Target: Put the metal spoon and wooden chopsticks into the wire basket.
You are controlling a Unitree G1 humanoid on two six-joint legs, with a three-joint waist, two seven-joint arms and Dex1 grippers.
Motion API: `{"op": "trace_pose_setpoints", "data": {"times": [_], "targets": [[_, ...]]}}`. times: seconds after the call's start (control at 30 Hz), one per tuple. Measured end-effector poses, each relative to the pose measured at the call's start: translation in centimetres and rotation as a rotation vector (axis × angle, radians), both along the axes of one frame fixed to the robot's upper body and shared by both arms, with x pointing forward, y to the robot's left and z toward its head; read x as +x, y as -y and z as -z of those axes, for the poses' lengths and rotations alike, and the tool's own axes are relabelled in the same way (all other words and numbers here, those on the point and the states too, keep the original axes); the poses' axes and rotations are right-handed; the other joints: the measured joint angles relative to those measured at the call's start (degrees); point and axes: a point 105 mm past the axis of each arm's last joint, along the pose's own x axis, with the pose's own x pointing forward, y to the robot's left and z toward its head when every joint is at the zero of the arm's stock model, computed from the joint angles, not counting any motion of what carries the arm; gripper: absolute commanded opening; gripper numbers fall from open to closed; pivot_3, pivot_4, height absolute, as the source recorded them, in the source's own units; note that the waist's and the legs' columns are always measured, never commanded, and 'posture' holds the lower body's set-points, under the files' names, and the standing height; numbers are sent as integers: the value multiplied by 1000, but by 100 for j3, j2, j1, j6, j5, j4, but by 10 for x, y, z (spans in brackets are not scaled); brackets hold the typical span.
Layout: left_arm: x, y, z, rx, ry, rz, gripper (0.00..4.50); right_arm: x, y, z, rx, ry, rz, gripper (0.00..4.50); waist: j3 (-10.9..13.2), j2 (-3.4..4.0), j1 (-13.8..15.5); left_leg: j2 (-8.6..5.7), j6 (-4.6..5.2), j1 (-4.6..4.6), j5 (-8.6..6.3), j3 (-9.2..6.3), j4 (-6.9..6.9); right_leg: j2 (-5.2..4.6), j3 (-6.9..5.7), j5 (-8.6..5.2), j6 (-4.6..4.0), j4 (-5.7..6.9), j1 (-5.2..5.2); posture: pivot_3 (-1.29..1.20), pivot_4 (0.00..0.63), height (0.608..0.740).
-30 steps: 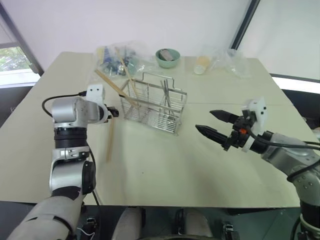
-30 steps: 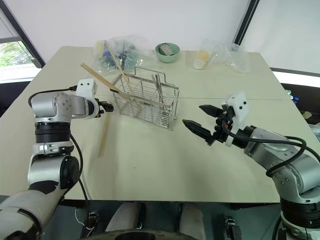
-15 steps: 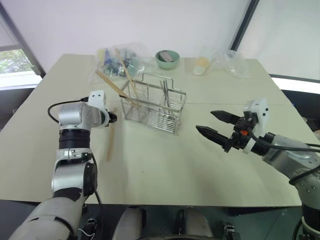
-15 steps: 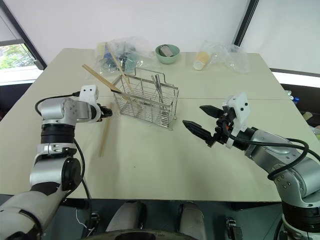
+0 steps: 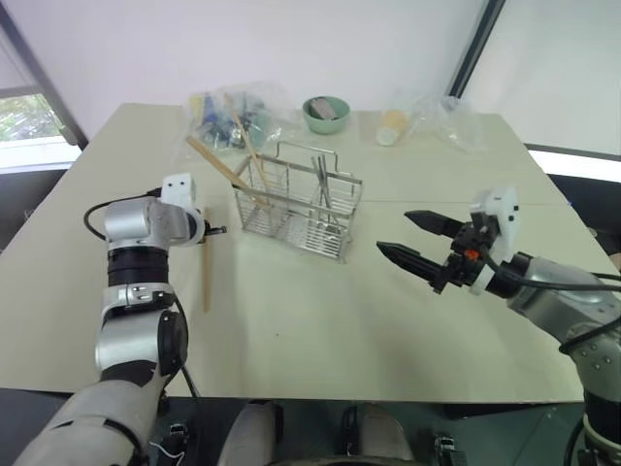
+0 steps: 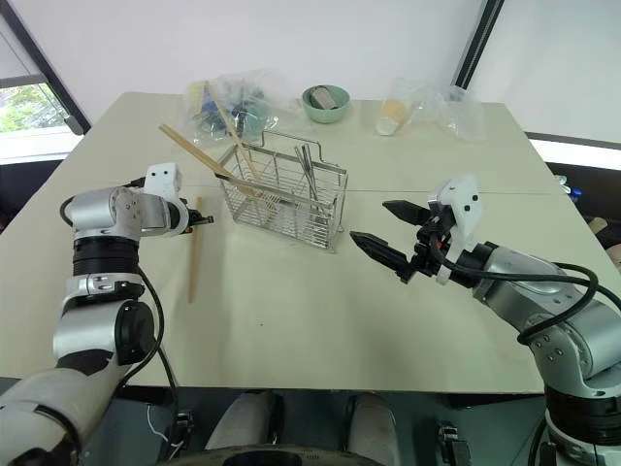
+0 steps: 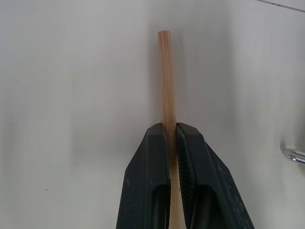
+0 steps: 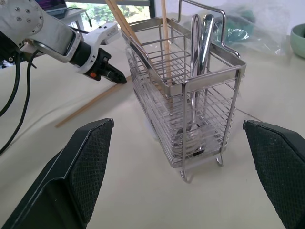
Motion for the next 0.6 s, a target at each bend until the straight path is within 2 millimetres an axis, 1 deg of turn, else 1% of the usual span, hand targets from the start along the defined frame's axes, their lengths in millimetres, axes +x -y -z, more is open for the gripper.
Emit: {"op": "trace_pose_setpoints", "data": {"times": [0.1, 0.17, 0.3, 0.4, 0.47, 0.53, 0.6], "targets": [[7, -25, -14, 51, 98, -65, 105, 1, 0, -2, -1, 8, -4, 4500, 6, -10, -14, 7, 0, -6, 0, 1, -2, 1, 0, 0, -1, 0, -9, 0, 150, 633], [12, -51, -40, 114, 220, -125, 105, 2, -1, -3, -2, 14, -7, 4500, 7, -11, -6, 8, -1, -16, 0, 1, -3, 1, 0, 1, -2, 0, -18, 0, 150, 633], [15, -89, -101, 219, 460, -210, 105, 3, -2, -6, 0, 19, -22, 4500, 5, -11, 16, 1, -1, -23, 0, 2, -3, -4, -1, 1, -2, -3, -17, 0, 150, 633], [11, -107, -129, 262, 584, -250, 105, 3, -4, -9, -1, 30, -37, 4500, 3, -13, 17, -6, -2, -25, 0, 3, 0, -9, -1, 2, -1, -4, -12, 0, 150, 633], [10, -114, -140, 259, 640, -273, 105, 3, -5, -13, -3, 44, -47, 4500, 1, -17, 18, -7, -2, -26, 0, 2, 3, -9, -2, 2, -1, -5, -11, 0, 150, 633], [9, -118, -157, 238, 719, -297, 105, 3, -5, -14, -9, 50, -55, 4500, 2, -29, 15, -6, -1, -26, 0, 0, 3, -9, -4, 2, -1, -5, -13, 0, 150, 633], [9, -119, -187, 175, 845, -319, 105, 3, -5, -16, -18, 54, -62, 4500, 9, -40, 17, -3, -1, -28, 0, -7, 3, -11, -13, 2, 0, -6, -14, 0, 150, 633]]}}
